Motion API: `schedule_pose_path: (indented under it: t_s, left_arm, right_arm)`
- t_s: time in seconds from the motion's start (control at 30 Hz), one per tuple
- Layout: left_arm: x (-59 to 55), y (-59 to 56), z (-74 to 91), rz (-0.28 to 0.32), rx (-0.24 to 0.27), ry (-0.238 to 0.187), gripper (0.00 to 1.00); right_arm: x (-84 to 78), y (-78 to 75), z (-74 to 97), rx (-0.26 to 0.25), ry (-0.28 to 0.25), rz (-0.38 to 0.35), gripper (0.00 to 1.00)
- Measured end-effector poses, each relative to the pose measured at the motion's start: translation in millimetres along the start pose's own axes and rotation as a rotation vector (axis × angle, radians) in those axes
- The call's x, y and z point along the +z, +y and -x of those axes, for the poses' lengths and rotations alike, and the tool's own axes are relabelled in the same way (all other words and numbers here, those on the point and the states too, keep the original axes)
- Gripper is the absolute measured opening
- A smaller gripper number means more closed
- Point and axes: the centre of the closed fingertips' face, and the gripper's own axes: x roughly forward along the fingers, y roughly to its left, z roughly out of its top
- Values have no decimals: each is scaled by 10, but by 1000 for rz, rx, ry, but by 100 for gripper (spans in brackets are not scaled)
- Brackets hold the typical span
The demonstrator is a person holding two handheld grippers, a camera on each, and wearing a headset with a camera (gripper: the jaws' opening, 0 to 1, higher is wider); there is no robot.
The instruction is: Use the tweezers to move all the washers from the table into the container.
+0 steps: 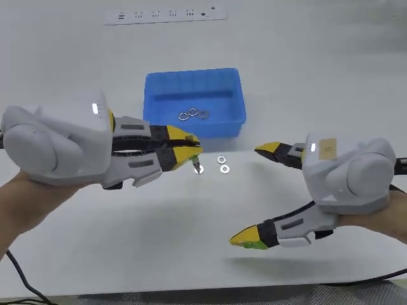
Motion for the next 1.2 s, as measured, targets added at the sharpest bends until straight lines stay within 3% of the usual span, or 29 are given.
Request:
schedule_pose_path:
  t_s: [0.47,1.2]
  left_arm:
    - [-67,24,-46,3,-2,9,7]
    - [-133,28,-32,26,-36,18,7]
  right_arm:
    - [-72,34,-25,14,9,-33,100]
    - [43,1,-74,23,-11,-41,99]
